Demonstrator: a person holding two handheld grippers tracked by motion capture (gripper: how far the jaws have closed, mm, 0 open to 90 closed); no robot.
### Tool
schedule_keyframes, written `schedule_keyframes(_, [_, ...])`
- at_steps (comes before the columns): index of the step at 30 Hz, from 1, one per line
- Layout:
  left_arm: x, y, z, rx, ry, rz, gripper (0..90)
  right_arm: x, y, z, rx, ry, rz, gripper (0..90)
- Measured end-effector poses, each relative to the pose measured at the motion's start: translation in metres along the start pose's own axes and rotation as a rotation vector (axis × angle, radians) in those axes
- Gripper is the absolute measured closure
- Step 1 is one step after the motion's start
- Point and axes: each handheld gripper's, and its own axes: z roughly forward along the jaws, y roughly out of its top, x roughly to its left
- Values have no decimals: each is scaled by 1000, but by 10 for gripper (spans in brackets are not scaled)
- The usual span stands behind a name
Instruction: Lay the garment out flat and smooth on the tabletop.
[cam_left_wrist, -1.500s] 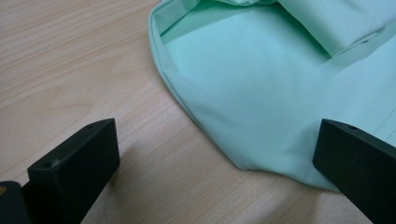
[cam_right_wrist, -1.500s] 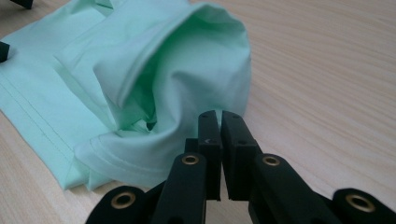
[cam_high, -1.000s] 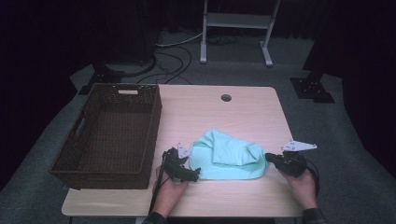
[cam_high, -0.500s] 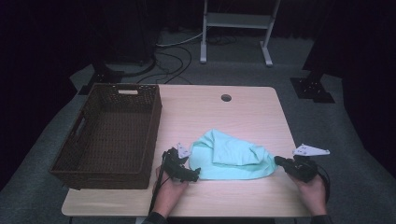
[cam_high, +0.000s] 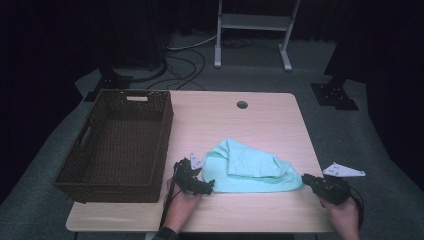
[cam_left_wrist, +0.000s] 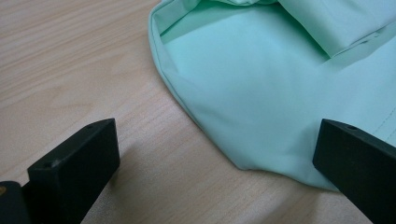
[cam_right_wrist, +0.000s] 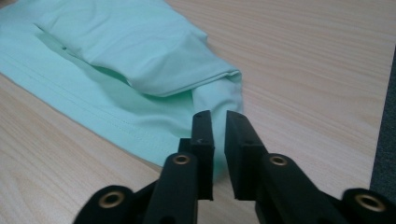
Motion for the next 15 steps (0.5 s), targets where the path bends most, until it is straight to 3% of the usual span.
schedule_keyframes(9, [0,0,0,0,0,0,0,0,3,6,-32,-3,13,473])
schedule_keyframes(12, [0,0,0,0,0,0,0,2,4,9,-40,-1,5,310])
schedule_keyframes(15, [0,0,0,0,-1,-1,0,4,4,15,-32,-4,-8,91])
